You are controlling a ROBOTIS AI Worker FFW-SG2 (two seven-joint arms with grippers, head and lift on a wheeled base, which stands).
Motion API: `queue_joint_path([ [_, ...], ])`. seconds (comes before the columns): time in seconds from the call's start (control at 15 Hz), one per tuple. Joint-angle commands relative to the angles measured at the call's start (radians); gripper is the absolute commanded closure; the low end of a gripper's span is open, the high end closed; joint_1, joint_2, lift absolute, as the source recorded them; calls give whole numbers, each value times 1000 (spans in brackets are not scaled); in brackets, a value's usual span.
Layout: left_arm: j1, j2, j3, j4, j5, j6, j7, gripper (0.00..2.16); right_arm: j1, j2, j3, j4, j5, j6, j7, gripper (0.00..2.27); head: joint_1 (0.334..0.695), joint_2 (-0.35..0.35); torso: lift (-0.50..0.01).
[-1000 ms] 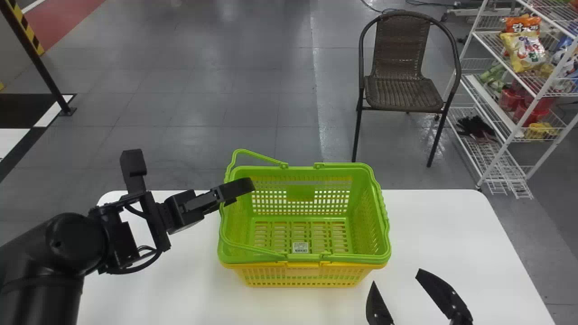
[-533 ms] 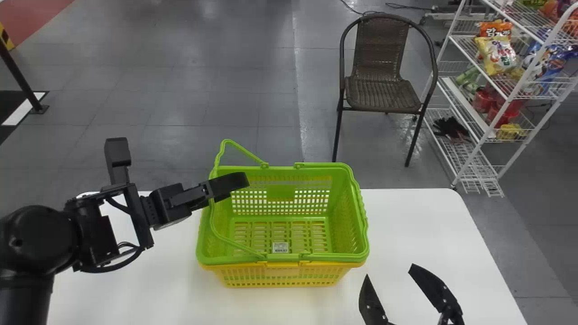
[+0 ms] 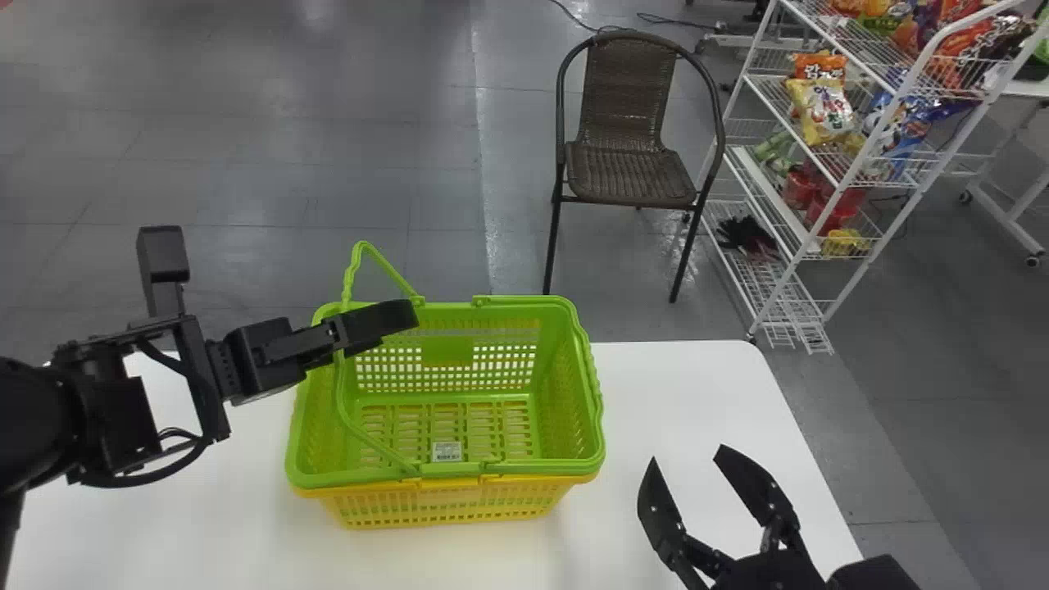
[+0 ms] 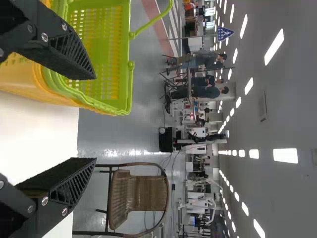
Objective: Grasp handle with right gripper to insert into left gripper then lift and swing left to center
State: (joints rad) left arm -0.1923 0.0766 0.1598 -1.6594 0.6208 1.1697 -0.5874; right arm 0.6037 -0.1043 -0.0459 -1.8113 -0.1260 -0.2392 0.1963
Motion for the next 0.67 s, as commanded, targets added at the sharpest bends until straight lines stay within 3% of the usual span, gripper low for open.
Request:
queue_joint_path([
  [0.0,-10,-3,-13,4,0,-1,1,188,-21,0,-20,14,-1,30,0,1052,695,-174,0],
  [0.07,-15,-3,-20,4,-1,-1,5,188,-35,0,-29,29,6,33,0,1376,695,-182,0],
  [0.2,-25,-3,-28,7,-1,-1,8,188,-73,-2,-46,56,20,61,0,1781,695,-196,0],
  [0.33,-39,-5,-36,13,-3,-1,9,188,-104,-2,-61,78,29,82,0,1986,695,-215,0],
  [0.6,-45,-6,-45,36,0,-1,12,184,-180,-11,-68,145,91,107,-1,2098,695,-234,0],
])
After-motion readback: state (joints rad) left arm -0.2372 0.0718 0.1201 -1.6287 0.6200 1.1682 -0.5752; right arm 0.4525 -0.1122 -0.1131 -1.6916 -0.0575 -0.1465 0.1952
